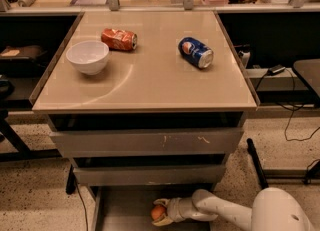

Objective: Pick orange from bottom drawer and place on counter

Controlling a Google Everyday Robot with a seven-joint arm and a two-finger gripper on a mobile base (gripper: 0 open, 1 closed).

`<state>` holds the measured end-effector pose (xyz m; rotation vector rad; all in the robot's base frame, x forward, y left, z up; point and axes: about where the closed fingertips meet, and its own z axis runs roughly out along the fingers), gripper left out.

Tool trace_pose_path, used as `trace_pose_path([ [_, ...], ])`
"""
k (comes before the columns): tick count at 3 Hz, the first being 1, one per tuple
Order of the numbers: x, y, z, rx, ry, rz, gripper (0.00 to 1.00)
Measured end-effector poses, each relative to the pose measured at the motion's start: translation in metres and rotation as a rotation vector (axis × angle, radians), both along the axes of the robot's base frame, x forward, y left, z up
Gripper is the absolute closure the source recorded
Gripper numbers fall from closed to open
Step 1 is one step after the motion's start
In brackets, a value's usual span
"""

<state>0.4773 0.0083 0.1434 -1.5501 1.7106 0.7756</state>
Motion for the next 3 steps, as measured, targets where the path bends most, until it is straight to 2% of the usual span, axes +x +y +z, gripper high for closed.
trace_pose_path([
  [1,0.0,0.0,0.0,0.0,0.0,0.0,0.9],
  [2,0.0,0.0,0.0,0.0,0.0,0.0,1.0],
  [3,-0.018,-0.006,0.006,0.028,0.035,0.012,1.0],
])
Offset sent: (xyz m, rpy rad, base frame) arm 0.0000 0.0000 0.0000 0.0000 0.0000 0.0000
